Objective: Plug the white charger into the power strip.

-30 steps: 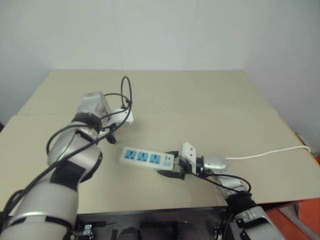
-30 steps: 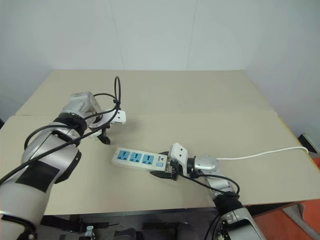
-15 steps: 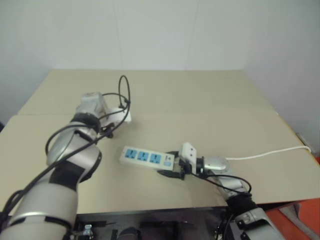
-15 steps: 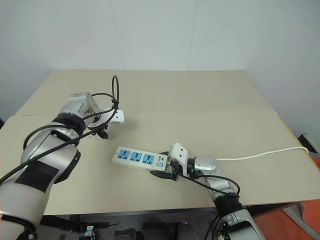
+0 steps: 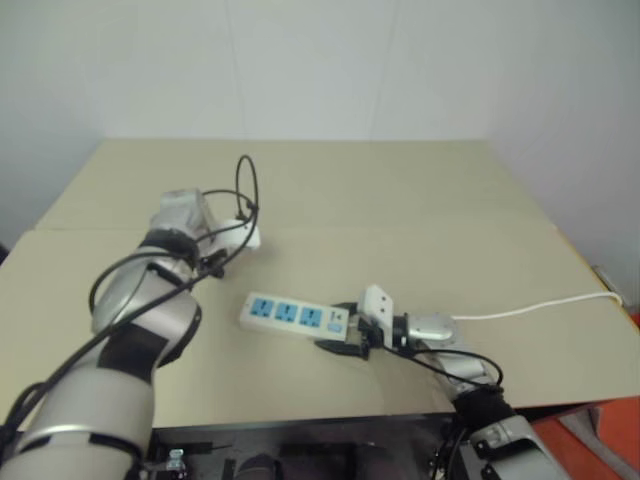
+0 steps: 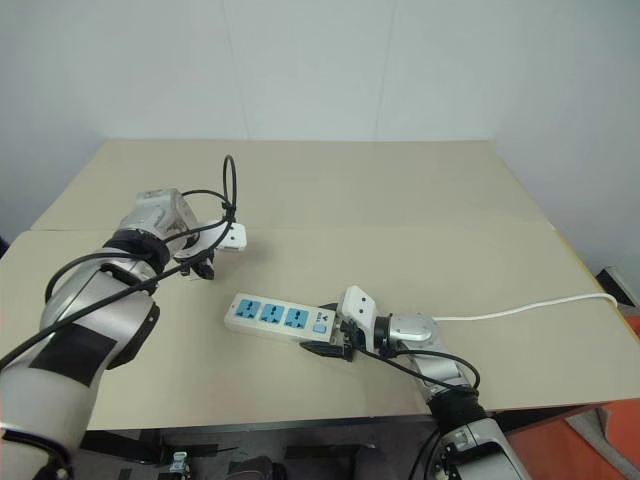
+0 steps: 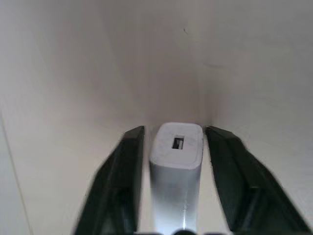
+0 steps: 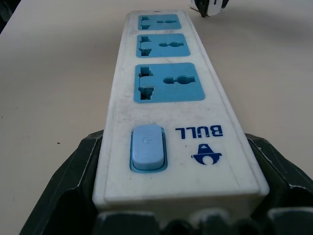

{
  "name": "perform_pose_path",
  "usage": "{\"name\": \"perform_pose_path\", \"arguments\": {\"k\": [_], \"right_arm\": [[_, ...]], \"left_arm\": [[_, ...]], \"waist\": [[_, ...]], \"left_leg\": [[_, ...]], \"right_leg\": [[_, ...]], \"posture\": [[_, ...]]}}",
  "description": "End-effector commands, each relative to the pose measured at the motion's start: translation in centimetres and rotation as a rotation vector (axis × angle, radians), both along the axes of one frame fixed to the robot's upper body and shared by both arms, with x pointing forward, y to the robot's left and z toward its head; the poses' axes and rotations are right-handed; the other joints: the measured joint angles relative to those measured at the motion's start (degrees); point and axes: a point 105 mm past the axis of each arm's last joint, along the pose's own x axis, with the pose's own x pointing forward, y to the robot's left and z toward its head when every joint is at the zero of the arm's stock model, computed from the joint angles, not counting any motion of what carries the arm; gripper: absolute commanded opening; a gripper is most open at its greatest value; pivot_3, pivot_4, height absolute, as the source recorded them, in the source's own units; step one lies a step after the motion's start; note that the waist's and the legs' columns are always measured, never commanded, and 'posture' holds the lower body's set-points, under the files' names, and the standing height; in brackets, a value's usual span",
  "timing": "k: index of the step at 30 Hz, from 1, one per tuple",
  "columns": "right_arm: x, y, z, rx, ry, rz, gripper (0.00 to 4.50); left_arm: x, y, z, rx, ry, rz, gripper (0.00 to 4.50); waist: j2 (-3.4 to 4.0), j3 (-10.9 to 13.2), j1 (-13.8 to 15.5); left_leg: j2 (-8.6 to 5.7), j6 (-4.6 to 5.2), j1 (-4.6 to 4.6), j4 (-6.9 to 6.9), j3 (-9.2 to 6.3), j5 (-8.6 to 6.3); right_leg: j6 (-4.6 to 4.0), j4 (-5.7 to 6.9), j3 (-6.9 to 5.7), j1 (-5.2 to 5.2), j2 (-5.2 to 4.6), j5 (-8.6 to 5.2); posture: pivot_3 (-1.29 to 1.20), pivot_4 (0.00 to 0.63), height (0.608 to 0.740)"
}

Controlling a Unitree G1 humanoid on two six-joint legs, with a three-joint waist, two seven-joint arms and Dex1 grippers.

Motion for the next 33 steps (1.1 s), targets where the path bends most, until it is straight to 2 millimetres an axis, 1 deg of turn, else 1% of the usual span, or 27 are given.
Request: {"name": "perform_pose_path", "arguments": {"k": [1,3,6,8,10,13,14,15,17,19,20,21,23,25,27,30,33], "right_arm": [[-0.2,0.0,0.3,0.009,-0.004,0.011,3.42],[-0.2,0.0,0.3,0.007,-0.003,0.011,3.42],[-0.3,0.0,0.2,0.007,0.001,0.013,3.42],[-0.3,0.1,0.2,0.006,0.004,0.020,3.42],[-0.4,0.1,0.1,0.005,0.005,0.027,3.42],[-0.5,0.2,0.1,0.001,0.009,0.040,3.42],[-0.5,0.2,0.1,0.000,0.009,0.043,3.42],[-0.5,0.3,0.1,-0.002,0.010,0.046,3.42],[-0.4,0.3,0.1,-0.006,0.012,0.052,3.42],[-0.5,0.4,0.0,-0.008,0.014,0.061,3.42],[-0.5,0.4,0.0,-0.009,0.015,0.065,3.42],[-0.5,0.4,0.0,-0.010,0.016,0.067,3.42],[-0.5,0.5,-0.1,-0.013,0.017,0.072,3.42],[-0.5,0.6,-0.2,-0.014,0.022,0.076,3.42],[-0.6,0.6,-0.3,-0.019,0.027,0.086,3.42],[-0.7,0.6,-0.4,-0.024,0.032,0.104,3.42],[-0.7,0.6,-0.4,-0.026,0.048,0.126,3.42]], "left_arm": [[0.0,0.7,0.2,0.014,-0.009,0.016,1.01],[0.1,0.5,0.6,-0.004,-0.024,0.015,1.01],[1.0,-0.8,2.6,-0.080,-0.104,-0.020,1.01],[1.5,-2.6,4.8,-0.210,-0.164,-0.062,1.01],[1.6,-3.8,6.5,-0.298,-0.202,-0.103,1.01],[2.1,-6.1,9.9,-0.507,-0.338,-0.193,1.01],[2.1,-6.5,10.7,-0.553,-0.364,-0.212,1.01],[2.0,-7.2,11.7,-0.640,-0.407,-0.246,1.01],[1.6,-8.1,13.1,-0.768,-0.458,-0.305,1.01],[0.9,-9.3,14.7,-0.961,-0.505,-0.370,1.01],[0.3,-9.6,15.1,-1.041,-0.499,-0.397,1.01],[-0.2,-9.8,15.3,-1.092,-0.492,-0.417,1.01],[-1.9,-10.4,15.1,-1.221,-0.343,-0.439,1.01],[-3.4,-10.9,14.3,-1.306,-0.224,-0.447,1.01],[-4.4,-11.3,13.5,-1.372,-0.200,-0.452,1.01],[-5.5,-11.7,12.7,-1.494,-0.238,-0.474,1.01],[-7.5,-11.4,11.9,-1.542,-0.146,-0.579,1.01]], "waist": [[0.00,0.0,0.0],[0.00,0.0,0.0],[0.00,0.0,0.0],[-0.01,0.0,0.0],[-0.09,0.1,0.1],[-0.09,0.1,0.1],[-0.09,0.1,0.0],[-0.09,0.1,0.0],[-0.09,0.1,-0.2],[-0.08,0.0,-0.2],[-0.08,0.0,-0.2],[-0.08,0.0,-0.2],[-0.08,0.0,-0.3],[-0.08,0.0,-0.3],[-0.05,0.0,-0.3],[-0.05,0.0,-0.3],[-0.05,0.0,-0.5]], "left_leg": [[0.00,0.00,0.00,0.01,0.00,0.00],[0.00,0.00,0.00,0.04,0.01,0.00],[0.00,0.00,0.00,0.05,0.00,0.00],[0.00,0.00,-0.02,0.05,-0.02,0.00],[0.00,0.00,-0.07,0.09,-0.03,0.00],[0.00,0.00,-0.10,0.12,-0.09,0.00],[0.00,0.00,-0.08,0.11,-0.16,0.00],[0.00,0.01,-0.07,0.11,-0.21,0.00],[0.00,0.01,-0.06,0.11,-0.24,0.00],[0.01,0.00,-0.04,0.10,-0.25,0.00],[0.01,0.00,-0.03,0.10,-0.25,0.00],[0.02,0.00,-0.04,0.12,-0.26,0.00],[0.02,0.00,-0.04,0.18,-0.25,0.00],[0.01,0.00,-0.04,0.24,-0.23,0.00],[0.02,0.00,-0.01,0.29,-0.25,0.00],[0.02,0.00,0.11,0.29,-0.28,0.00],[0.03,-0.01,0.12,0.30,-0.27,0.00]], "right_leg": [[0.00,0.00,0.00,0.00,0.00,0.00],[0.00,0.02,0.00,0.00,0.00,0.00],[0.00,0.02,0.00,0.00,0.00,0.00],[0.00,0.02,-0.01,0.00,-0.01,0.00],[0.00,0.02,-0.07,-0.01,-0.01,0.01],[0.01,0.01,-0.09,0.00,-0.03,0.02],[0.02,0.02,-0.07,0.00,-0.04,0.02],[0.02,0.02,-0.05,0.00,-0.04,0.02],[0.02,0.05,-0.03,0.00,-0.03,0.03],[0.02,0.07,-0.03,0.00,-0.03,0.03],[0.02,0.08,-0.02,0.00,-0.03,0.04],[0.02,0.13,-0.03,0.00,-0.04,0.04],[0.02,0.34,-0.02,0.01,-0.03,0.05],[0.03,0.50,0.01,-0.01,-0.02,0.05],[0.03,0.56,0.02,0.02,-0.01,0.04],[0.03,0.58,0.07,0.10,-0.01,0.04],[0.02,0.59,0.09,0.09,0.01,0.05]], "posture": [[0.00,0.150,0.740],[0.00,0.150,0.740],[0.00,0.150,0.740],[0.00,0.150,0.740],[0.00,0.150,0.740],[0.00,0.150,0.740],[0.00,0.150,0.740],[0.00,0.150,0.740],[0.00,0.150,0.740],[0.00,0.150,0.740],[0.00,0.150,0.740],[0.00,0.150,0.740],[0.00,0.150,0.740],[0.00,0.150,0.740],[0.00,0.150,0.740],[0.00,0.150,0.740],[0.00,0.150,0.740]]}}
